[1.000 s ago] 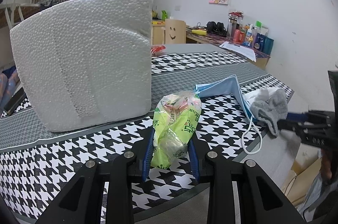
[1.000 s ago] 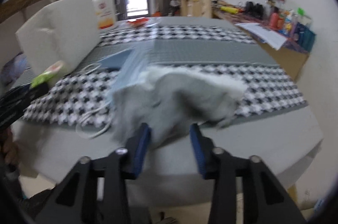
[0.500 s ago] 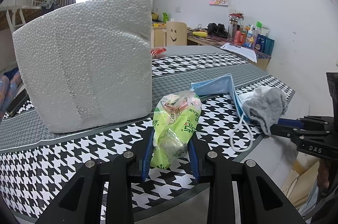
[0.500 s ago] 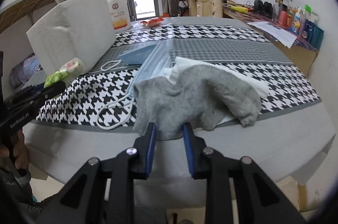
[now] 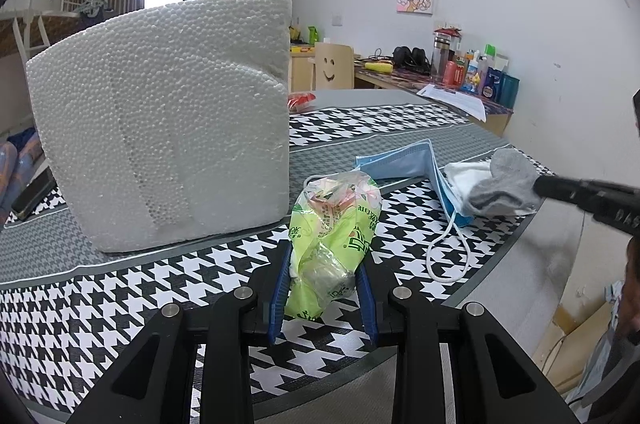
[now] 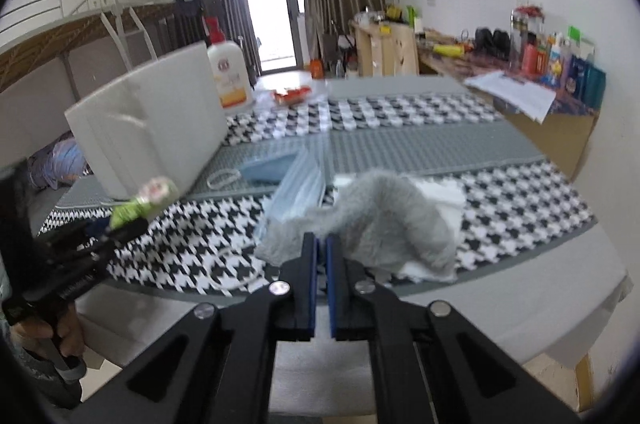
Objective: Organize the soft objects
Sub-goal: 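Raise the grey cloth with the right gripper and turn toward the foam box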
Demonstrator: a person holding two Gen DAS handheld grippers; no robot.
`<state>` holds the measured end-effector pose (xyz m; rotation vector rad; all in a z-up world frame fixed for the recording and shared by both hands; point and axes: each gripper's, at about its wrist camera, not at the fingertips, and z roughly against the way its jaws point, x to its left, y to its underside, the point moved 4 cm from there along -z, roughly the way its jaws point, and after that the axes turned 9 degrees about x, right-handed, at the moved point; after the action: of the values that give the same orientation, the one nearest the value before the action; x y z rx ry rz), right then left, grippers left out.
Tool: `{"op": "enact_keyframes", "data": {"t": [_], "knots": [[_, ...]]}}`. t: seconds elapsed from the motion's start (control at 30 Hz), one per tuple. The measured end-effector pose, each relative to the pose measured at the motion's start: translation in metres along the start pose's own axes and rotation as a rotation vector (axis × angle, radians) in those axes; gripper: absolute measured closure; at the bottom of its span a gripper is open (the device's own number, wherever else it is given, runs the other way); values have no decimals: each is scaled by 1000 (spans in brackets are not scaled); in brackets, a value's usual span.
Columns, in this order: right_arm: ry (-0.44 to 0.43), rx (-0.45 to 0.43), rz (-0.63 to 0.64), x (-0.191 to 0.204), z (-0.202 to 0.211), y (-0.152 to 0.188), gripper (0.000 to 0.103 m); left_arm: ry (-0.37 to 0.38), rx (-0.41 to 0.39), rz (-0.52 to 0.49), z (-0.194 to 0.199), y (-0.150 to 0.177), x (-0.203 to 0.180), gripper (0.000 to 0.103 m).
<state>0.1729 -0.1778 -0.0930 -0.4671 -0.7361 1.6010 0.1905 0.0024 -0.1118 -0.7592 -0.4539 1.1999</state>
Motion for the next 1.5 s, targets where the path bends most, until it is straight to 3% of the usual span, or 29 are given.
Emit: {"op": "enact_keyframes", "data": {"t": [0.2, 0.3, 0.37, 0.43, 0.5, 0.53, 0.7, 1.07, 1.23, 1.33, 1.5], "knots": [[-2, -14, 27, 7, 12, 5, 96, -3, 1, -1, 0, -1, -1, 71], [40, -14, 49, 9, 7, 7, 94, -4, 2, -3, 0, -1, -2, 71], [50, 5, 64, 10, 0, 9, 83, -4, 2, -2, 0, -1, -3, 71], [78, 1, 63, 7, -2, 9, 53, -5, 3, -1, -1, -1, -3, 71], [109, -23, 66, 6, -2, 7, 36, -4, 3, -2, -1, -1, -3, 71], [113, -38, 70, 5, -1, 5, 32, -4, 3, -2, -1, -1, -3, 71], [125, -13, 55, -3, -18, 2, 32, -3, 3, 1, -2, -1, -3, 71], [164, 48, 68, -1, -33, 33, 34, -1, 1, 0, -2, -2, -2, 71], [179, 63, 78, -2, -36, 43, 68, -3, 3, 1, -2, -1, -1, 71], [180, 60, 71, -4, -35, 43, 79, -8, -3, -1, -1, -1, -2, 71], [158, 41, 51, -7, -25, 37, 83, -14, -7, 10, 3, 1, -3, 71]]}}
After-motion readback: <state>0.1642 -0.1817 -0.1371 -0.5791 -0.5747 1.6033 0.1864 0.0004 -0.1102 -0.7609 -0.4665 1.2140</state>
